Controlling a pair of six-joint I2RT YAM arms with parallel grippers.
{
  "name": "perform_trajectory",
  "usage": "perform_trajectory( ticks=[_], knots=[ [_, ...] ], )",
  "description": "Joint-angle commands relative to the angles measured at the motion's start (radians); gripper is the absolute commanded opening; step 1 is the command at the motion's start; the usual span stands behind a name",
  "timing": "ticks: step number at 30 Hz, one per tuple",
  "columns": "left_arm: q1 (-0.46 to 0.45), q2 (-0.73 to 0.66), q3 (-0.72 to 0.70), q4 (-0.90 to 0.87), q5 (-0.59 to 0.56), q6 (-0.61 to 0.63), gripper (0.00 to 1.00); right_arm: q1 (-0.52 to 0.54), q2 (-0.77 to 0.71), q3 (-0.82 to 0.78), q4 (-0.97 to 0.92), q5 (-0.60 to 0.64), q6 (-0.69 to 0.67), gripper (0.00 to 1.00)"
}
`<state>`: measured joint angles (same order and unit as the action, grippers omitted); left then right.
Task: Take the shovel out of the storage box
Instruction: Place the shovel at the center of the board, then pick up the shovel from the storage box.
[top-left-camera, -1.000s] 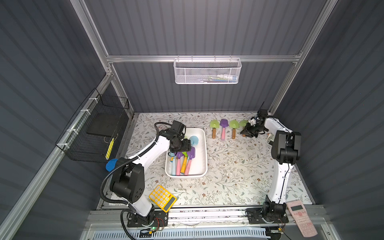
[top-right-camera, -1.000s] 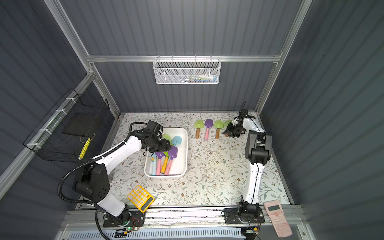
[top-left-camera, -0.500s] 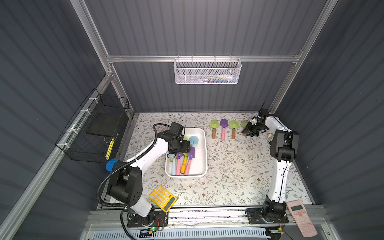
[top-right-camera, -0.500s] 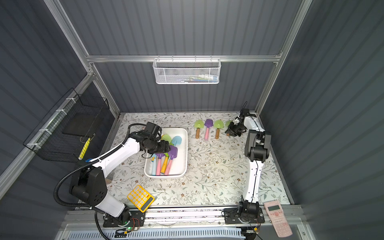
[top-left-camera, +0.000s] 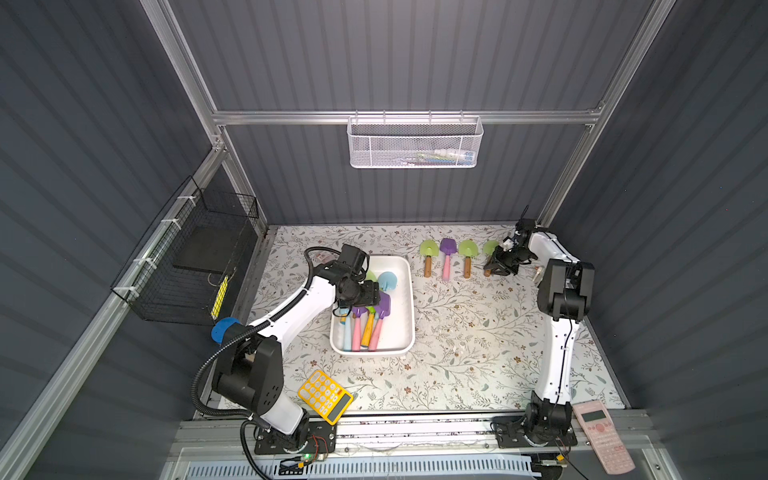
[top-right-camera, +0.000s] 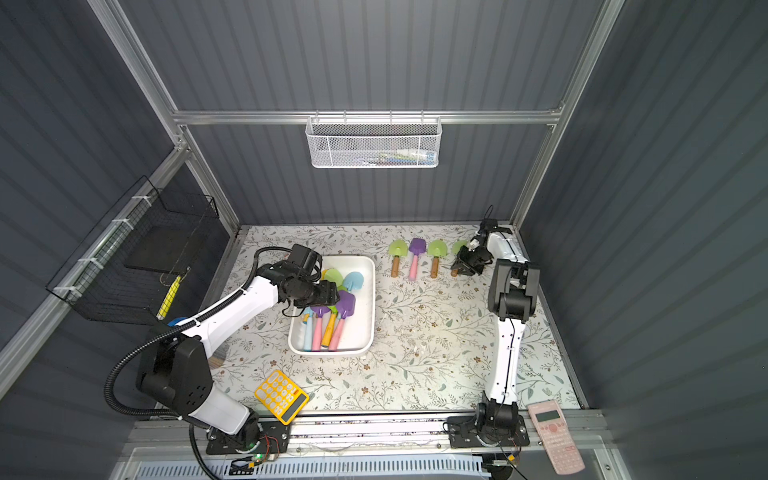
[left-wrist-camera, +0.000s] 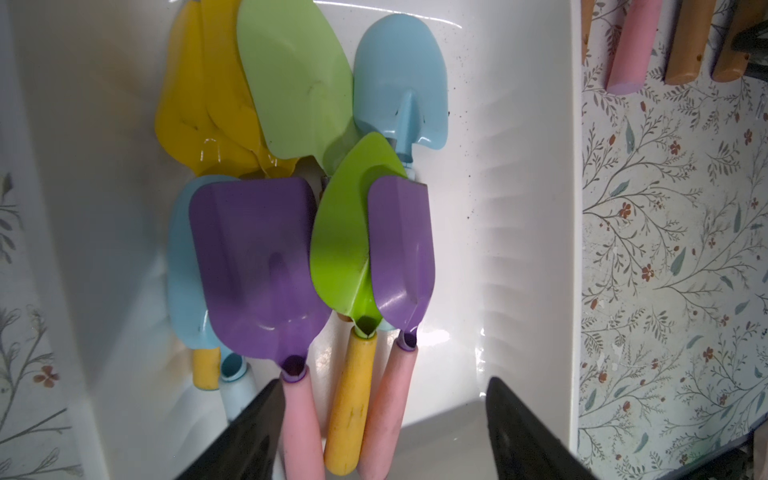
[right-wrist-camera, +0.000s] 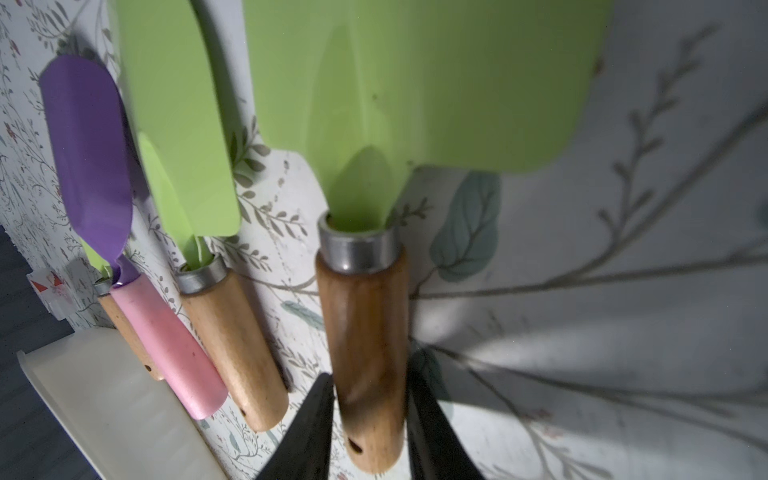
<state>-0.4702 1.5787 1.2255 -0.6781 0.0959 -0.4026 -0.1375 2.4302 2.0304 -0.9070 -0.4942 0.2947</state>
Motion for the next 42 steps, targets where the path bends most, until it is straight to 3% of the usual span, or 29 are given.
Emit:
perform_trajectory(
  ticks=[1, 4, 8, 14, 20, 29, 34, 42],
  knots=[
    [0.006, -0.03, 0.012, -0.028, -0.013, 0.003, 0.77, -0.004, 0.024, 0.014, -0.033, 0.006, 0.002, 0.33],
    [0.006, -0.022, 0.014, -0.031, -0.014, 0.01, 0.77, 0.0, -0.01, -0.015, -0.027, 0.062, -0.001, 0.34],
    [0.005, 0.006, 0.026, -0.038, 0.008, 0.024, 0.76, -0.001, -0.128, -0.106, 0.021, 0.062, 0.011, 0.5],
    [-0.026, 0.032, 0.032, -0.044, -0.009, 0.027, 0.64, 0.0, -0.355, -0.307, 0.117, 0.088, 0.054, 0.63],
    [-0.146, 0.109, 0.061, -0.059, -0.08, 0.016, 0.54, 0.037, -0.611, -0.554, 0.248, 0.071, 0.122, 0.63],
    [-0.179, 0.175, 0.075, -0.083, -0.171, -0.021, 0.47, 0.314, -0.945, -0.829, 0.302, 0.214, 0.184, 0.59],
    [-0.184, 0.214, 0.063, -0.068, -0.14, -0.013, 0.47, 0.417, -1.037, -0.899, 0.306, 0.23, 0.217, 0.57],
    [-0.196, 0.24, 0.057, -0.054, -0.156, -0.025, 0.47, 0.465, -1.109, -0.931, 0.29, 0.245, 0.23, 0.54]
  ],
)
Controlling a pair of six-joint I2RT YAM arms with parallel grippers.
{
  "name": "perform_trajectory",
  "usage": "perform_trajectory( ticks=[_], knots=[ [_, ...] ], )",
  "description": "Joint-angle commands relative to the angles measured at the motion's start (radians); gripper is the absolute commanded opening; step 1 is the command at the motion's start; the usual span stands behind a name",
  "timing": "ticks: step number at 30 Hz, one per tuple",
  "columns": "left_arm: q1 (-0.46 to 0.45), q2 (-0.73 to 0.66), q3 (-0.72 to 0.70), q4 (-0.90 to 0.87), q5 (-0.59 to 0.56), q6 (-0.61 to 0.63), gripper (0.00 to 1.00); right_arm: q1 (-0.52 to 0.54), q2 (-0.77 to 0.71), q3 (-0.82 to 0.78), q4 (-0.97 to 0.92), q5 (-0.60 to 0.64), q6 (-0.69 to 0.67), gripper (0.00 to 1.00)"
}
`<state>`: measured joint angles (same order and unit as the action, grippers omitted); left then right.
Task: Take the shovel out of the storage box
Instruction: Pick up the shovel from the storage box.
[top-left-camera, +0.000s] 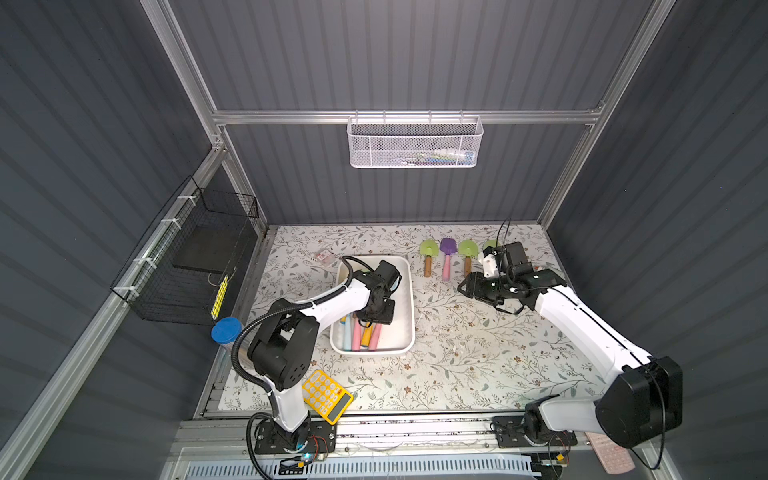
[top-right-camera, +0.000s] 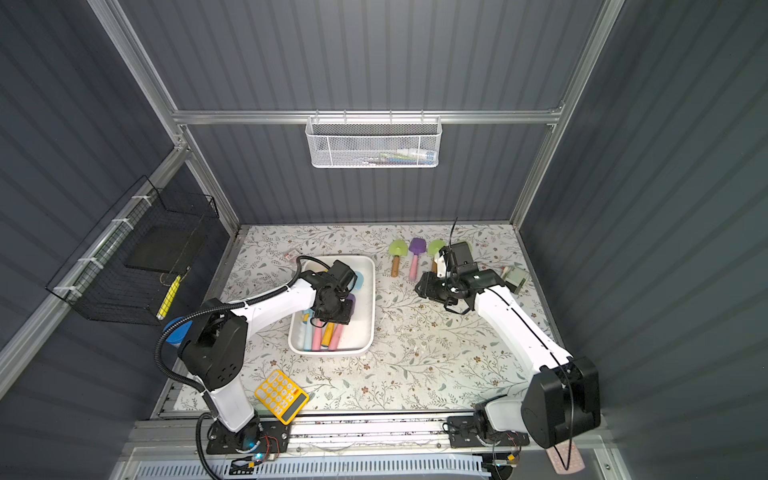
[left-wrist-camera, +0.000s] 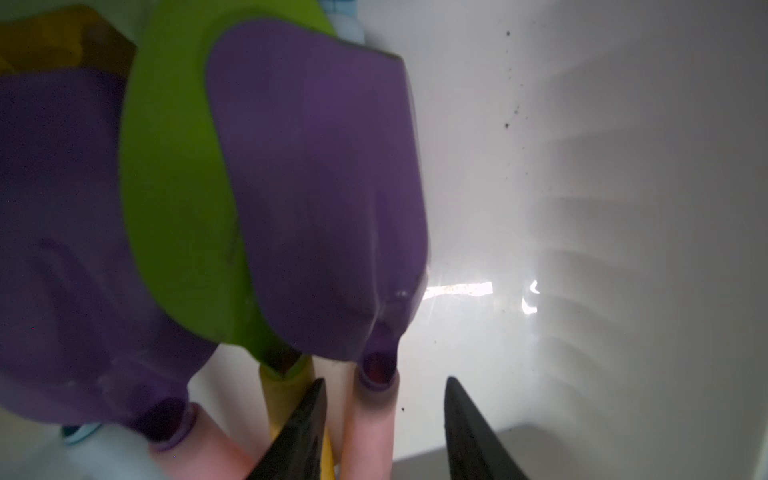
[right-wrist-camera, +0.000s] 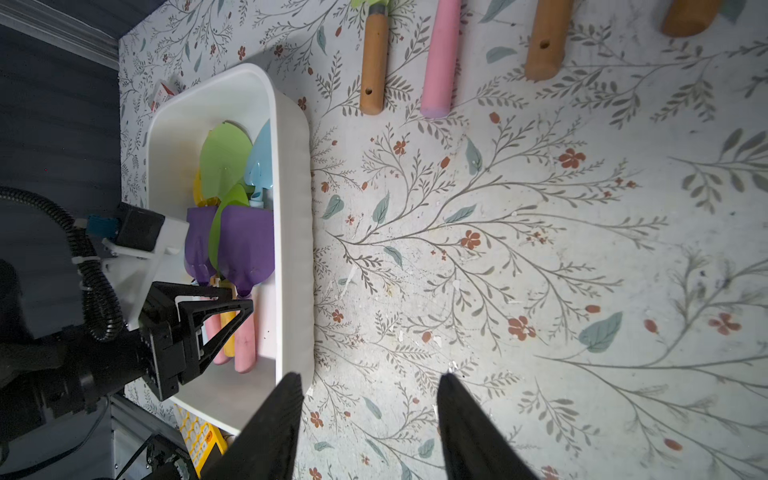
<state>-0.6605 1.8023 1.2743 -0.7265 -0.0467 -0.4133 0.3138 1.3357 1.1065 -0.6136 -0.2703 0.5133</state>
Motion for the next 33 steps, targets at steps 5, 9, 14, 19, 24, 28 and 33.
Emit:
perform_trajectory(
  ticks=[5, 9, 14, 19, 24, 28, 33],
  knots=[
    [-0.005, 0.064, 0.019, 0.013, -0.001, -0.013, 0.41, 0.031, -0.027, -0.019, -0.005, 0.02, 0.018, 0.54],
    [-0.007, 0.086, 0.022, 0.014, 0.004, -0.018, 0.37, 0.033, -0.037, -0.024, -0.009, 0.027, 0.016, 0.54],
    [-0.007, 0.111, 0.028, 0.021, 0.005, -0.015, 0.31, 0.033, -0.032, -0.03, 0.003, 0.016, 0.019, 0.53],
    [-0.007, 0.115, 0.046, 0.02, 0.013, -0.016, 0.17, 0.038, -0.028, -0.037, 0.008, 0.011, 0.024, 0.53],
    [-0.007, 0.069, 0.077, -0.01, 0.035, -0.025, 0.07, 0.049, -0.052, -0.055, 0.017, -0.003, 0.028, 0.53],
    [-0.007, -0.005, 0.105, -0.037, 0.067, -0.048, 0.05, 0.066, -0.076, -0.066, 0.008, -0.011, 0.027, 0.54],
    [-0.007, -0.048, 0.176, -0.062, 0.059, -0.056, 0.03, 0.101, -0.108, -0.087, 0.019, -0.024, 0.037, 0.54]
  ],
)
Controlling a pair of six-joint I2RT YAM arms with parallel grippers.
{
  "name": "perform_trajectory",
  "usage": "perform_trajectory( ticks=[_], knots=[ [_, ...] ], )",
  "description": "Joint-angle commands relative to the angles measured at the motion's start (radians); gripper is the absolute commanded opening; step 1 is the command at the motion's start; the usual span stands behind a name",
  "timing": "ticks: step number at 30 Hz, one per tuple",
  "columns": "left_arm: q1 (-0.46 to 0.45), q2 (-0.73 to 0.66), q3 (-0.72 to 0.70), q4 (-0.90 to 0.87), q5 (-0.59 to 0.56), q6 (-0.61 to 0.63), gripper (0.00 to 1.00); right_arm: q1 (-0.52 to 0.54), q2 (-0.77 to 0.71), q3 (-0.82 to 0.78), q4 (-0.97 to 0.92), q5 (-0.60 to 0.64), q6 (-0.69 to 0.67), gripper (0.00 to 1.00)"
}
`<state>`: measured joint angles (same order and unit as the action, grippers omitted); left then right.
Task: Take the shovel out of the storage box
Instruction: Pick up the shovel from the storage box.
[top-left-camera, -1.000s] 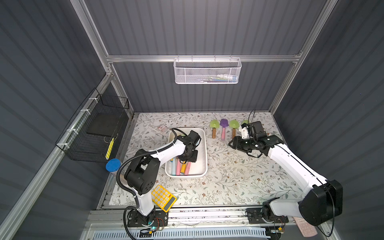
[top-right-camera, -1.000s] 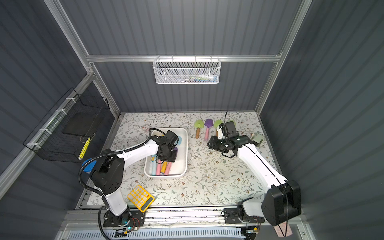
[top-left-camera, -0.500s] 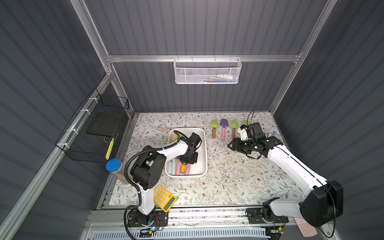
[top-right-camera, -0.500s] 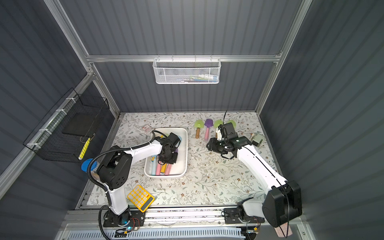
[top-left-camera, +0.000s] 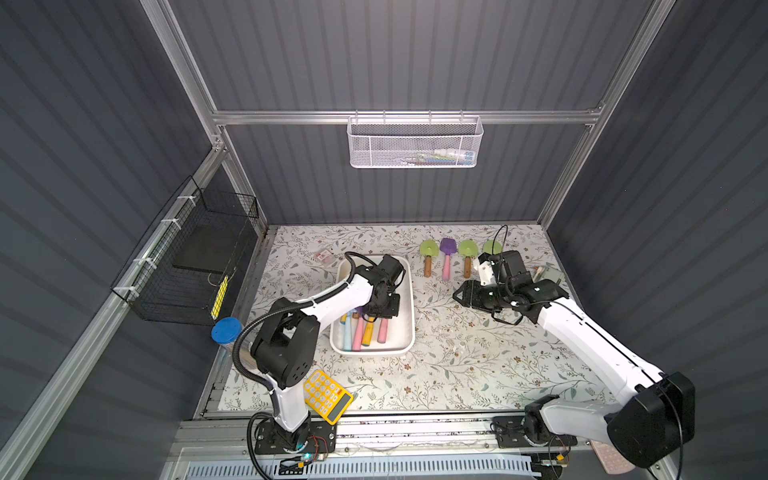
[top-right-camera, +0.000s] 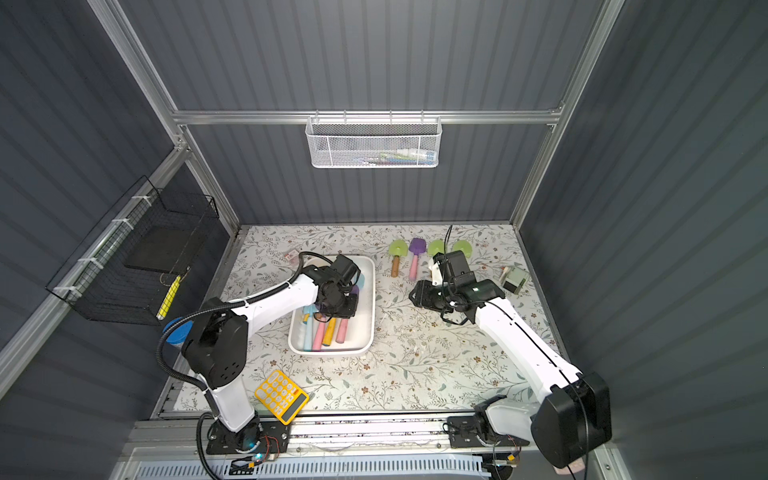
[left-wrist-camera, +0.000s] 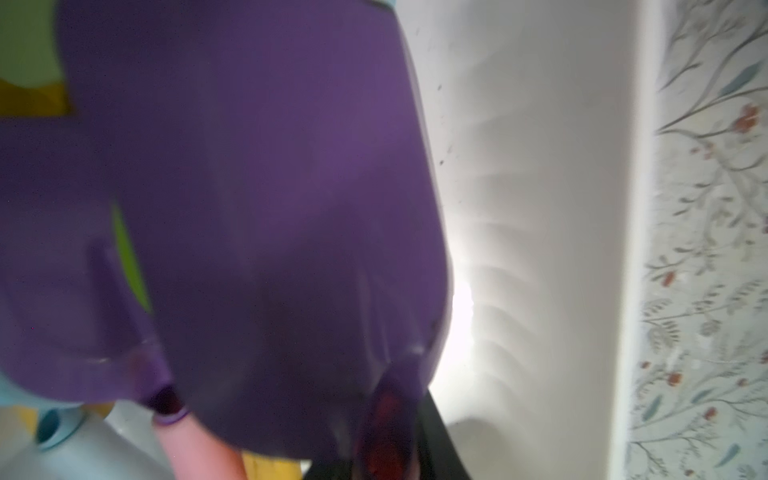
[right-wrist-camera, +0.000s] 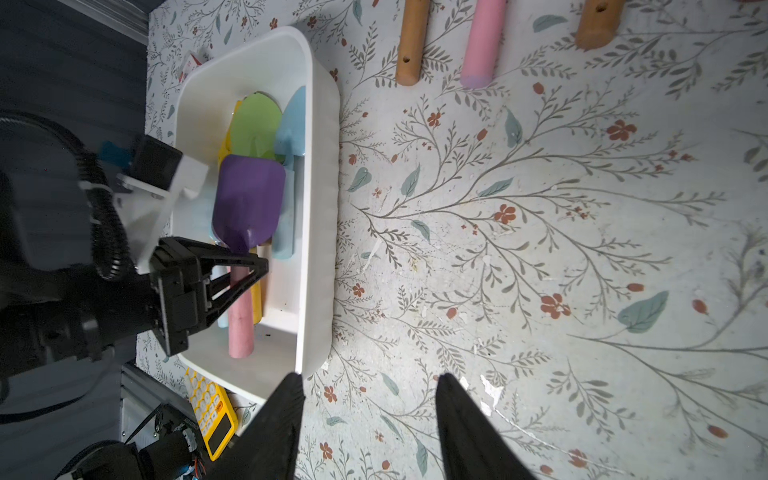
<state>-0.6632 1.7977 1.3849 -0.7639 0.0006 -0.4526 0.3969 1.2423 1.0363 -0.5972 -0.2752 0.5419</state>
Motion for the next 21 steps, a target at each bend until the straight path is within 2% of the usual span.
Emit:
perform_trajectory(
  ticks=[1, 6, 11, 13, 17, 21],
  knots=[
    [-0.004, -0.044, 0.076, -0.023, 0.008, -0.021, 0.03, 0.031, -0.021, -0.022, 0.009, -0.022, 0.011, 0.54],
    [-0.003, -0.011, 0.176, -0.03, -0.004, -0.037, 0.02, 0.114, -0.039, -0.054, 0.088, -0.035, 0.043, 0.56],
    [-0.003, 0.013, 0.261, -0.012, 0.025, -0.069, 0.02, 0.187, -0.034, -0.084, 0.22, -0.031, 0.103, 0.63],
    [-0.003, 0.016, 0.275, -0.011, 0.033, -0.082, 0.02, 0.214, -0.009, -0.103, 0.321, -0.037, 0.143, 0.67],
    [-0.002, 0.014, 0.272, 0.022, 0.079, -0.117, 0.01, 0.278, 0.085, -0.064, 0.389, 0.003, 0.156, 0.68],
    [-0.003, 0.018, 0.282, 0.024, 0.124, -0.126, 0.02, 0.293, 0.146, -0.064, 0.503, -0.011, 0.187, 0.68]
  ],
)
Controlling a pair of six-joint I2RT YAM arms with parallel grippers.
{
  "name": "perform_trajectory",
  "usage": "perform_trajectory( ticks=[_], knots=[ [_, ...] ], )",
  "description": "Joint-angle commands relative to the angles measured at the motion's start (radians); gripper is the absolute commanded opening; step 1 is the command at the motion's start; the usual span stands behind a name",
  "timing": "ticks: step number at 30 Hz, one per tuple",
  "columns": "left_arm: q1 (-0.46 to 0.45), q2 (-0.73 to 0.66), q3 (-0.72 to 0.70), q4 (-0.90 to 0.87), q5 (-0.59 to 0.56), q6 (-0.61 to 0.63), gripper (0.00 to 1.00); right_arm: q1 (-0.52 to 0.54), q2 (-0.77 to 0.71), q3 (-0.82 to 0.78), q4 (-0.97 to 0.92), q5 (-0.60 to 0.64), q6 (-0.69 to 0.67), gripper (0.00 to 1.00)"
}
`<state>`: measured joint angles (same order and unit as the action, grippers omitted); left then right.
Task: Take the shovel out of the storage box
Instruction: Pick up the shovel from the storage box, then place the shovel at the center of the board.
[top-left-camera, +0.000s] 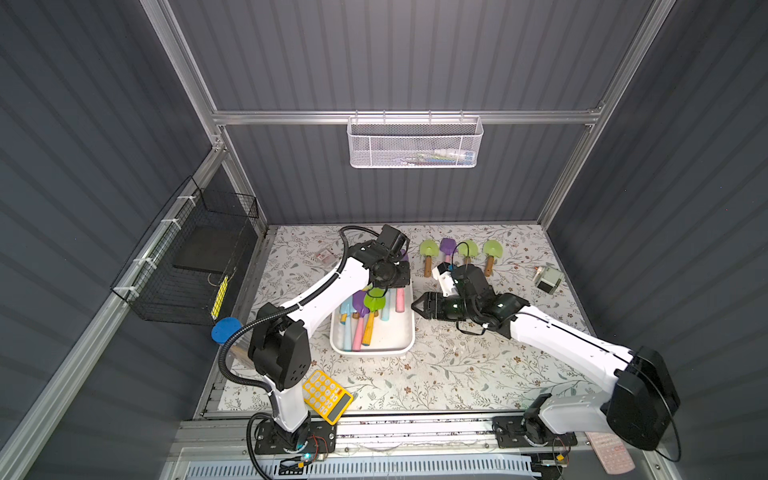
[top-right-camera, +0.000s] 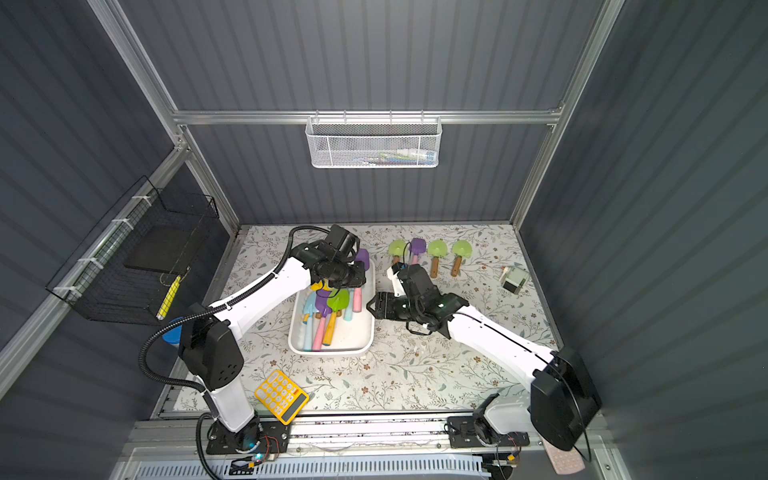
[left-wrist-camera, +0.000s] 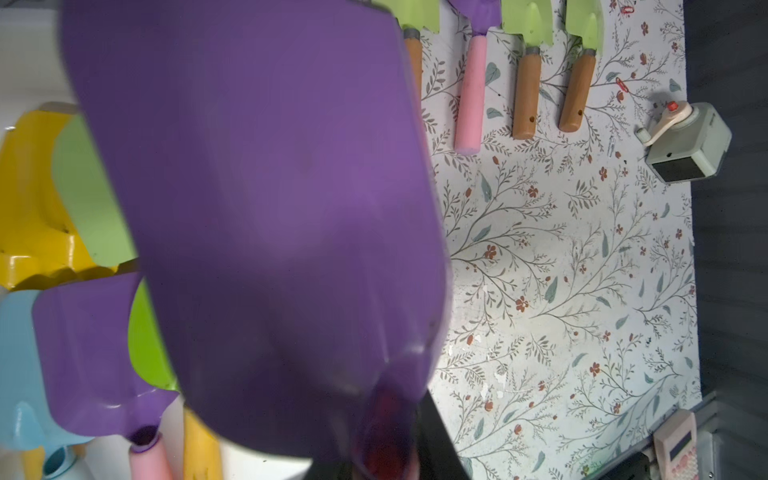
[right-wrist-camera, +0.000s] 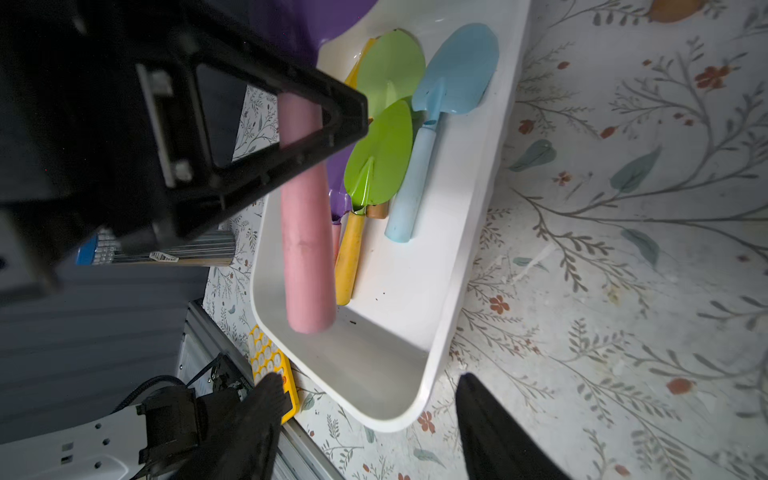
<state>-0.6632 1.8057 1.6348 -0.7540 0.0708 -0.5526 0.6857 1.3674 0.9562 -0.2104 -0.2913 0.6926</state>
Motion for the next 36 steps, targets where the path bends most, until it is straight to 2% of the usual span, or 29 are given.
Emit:
perform_trajectory(
  ticks=[1, 7, 14, 20, 25, 28, 29, 30, 31, 34, 36],
  knots=[
    [-0.003, 0.008, 0.031, 0.01, 0.06, -0.027, 0.02, 0.005, 0.037, 0.02, 0.13, 0.006, 0.045, 0.68],
    [-0.003, -0.023, 0.001, 0.03, 0.105, -0.042, 0.03, 0.008, 0.106, 0.056, 0.2, -0.088, 0.057, 0.66],
    [-0.003, -0.037, -0.031, 0.078, 0.153, -0.056, 0.03, 0.018, 0.138, 0.055, 0.241, -0.134, 0.074, 0.62],
    [0.001, -0.038, -0.028, 0.096, 0.195, -0.07, 0.03, 0.017, 0.131, 0.047, 0.237, -0.127, 0.067, 0.49],
    [0.011, -0.045, -0.029, 0.105, 0.211, -0.08, 0.03, 0.017, 0.12, 0.048, 0.218, -0.11, 0.059, 0.27],
    [0.017, -0.052, -0.029, 0.104, 0.215, -0.08, 0.04, 0.017, 0.112, 0.048, 0.193, -0.092, 0.049, 0.19],
    [0.02, -0.054, -0.029, 0.104, 0.215, -0.076, 0.07, 0.017, 0.109, 0.049, 0.186, -0.087, 0.046, 0.17],
    [0.025, -0.055, -0.028, 0.101, 0.216, -0.075, 0.16, 0.016, 0.104, 0.047, 0.174, -0.076, 0.043, 0.16],
    [0.03, -0.059, -0.029, 0.098, 0.216, -0.072, 0.3, 0.015, 0.1, 0.046, 0.164, -0.068, 0.039, 0.15],
    [0.048, -0.071, -0.027, 0.081, 0.211, -0.056, 0.61, 0.01, 0.082, 0.037, 0.142, -0.054, 0.029, 0.13],
    [0.063, -0.08, -0.027, 0.07, 0.214, -0.042, 0.72, 0.001, 0.07, 0.031, 0.132, -0.054, 0.025, 0.13]
  ],
)
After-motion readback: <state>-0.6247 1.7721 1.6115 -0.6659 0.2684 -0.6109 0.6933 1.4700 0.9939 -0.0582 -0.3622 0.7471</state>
